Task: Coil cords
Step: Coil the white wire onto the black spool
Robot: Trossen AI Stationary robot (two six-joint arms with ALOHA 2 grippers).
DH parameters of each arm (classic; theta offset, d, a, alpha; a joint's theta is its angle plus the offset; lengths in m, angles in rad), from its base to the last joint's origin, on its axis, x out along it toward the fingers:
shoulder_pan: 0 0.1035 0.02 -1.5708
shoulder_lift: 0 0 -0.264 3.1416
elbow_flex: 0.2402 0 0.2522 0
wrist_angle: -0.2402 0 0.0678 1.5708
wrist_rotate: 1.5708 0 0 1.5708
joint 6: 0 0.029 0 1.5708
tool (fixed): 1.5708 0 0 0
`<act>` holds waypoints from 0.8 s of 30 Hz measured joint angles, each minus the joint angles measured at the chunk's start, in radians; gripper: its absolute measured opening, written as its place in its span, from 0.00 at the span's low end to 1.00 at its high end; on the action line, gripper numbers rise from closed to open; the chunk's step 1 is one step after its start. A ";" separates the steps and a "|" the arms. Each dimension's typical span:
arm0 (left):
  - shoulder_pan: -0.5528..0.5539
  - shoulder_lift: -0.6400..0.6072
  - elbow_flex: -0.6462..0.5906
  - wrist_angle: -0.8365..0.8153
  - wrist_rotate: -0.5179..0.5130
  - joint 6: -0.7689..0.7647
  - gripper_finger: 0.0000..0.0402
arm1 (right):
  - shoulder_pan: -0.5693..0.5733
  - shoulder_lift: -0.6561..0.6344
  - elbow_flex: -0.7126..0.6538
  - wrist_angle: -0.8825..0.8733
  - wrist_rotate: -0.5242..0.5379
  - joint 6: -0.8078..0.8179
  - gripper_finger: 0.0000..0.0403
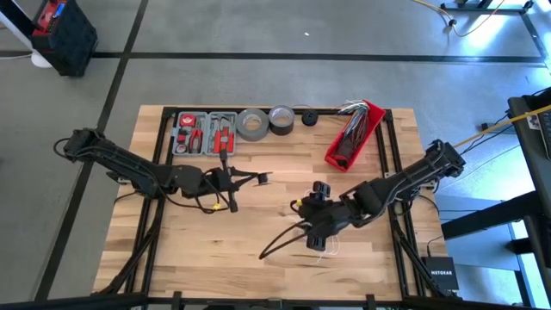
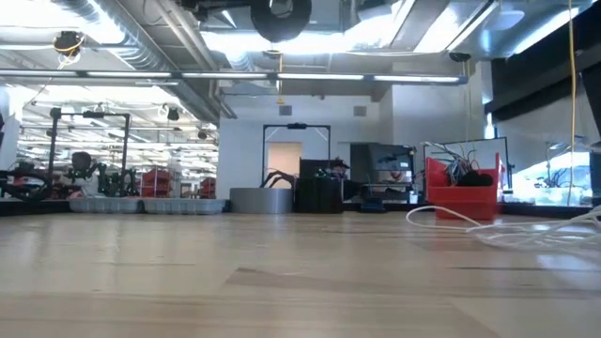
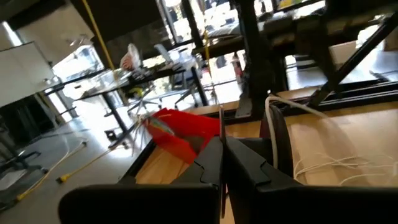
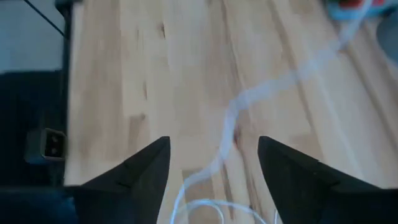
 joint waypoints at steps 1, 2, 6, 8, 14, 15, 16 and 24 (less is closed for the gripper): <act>0.000 0.000 0.000 -0.003 -0.003 0.000 0.00 | 0.000 0.000 0.015 0.001 0.014 -0.015 0.62; 0.000 0.000 0.000 -0.005 -0.004 0.000 0.00 | 0.000 -0.001 0.024 0.001 0.027 -0.032 0.63; -0.016 0.000 0.000 -0.014 0.085 0.027 0.00 | 0.000 -0.001 0.031 -0.021 0.158 -0.130 0.62; -0.023 0.000 0.000 -0.015 0.180 0.043 0.00 | 0.000 -0.001 0.030 -0.022 0.248 -0.193 0.61; -0.037 0.000 0.000 -0.015 0.281 0.073 0.00 | -0.026 0.003 -0.055 0.200 0.256 -0.431 0.55; -0.036 0.000 0.000 -0.015 0.281 0.073 0.00 | -0.032 0.003 -0.074 0.272 0.253 -0.469 0.53; -0.036 0.000 0.000 -0.015 0.281 0.071 0.00 | -0.038 0.001 -0.094 0.348 0.241 -0.507 0.51; -0.038 0.000 0.000 -0.015 0.296 0.066 0.00 | -0.100 0.003 -0.167 0.583 0.151 -0.650 0.38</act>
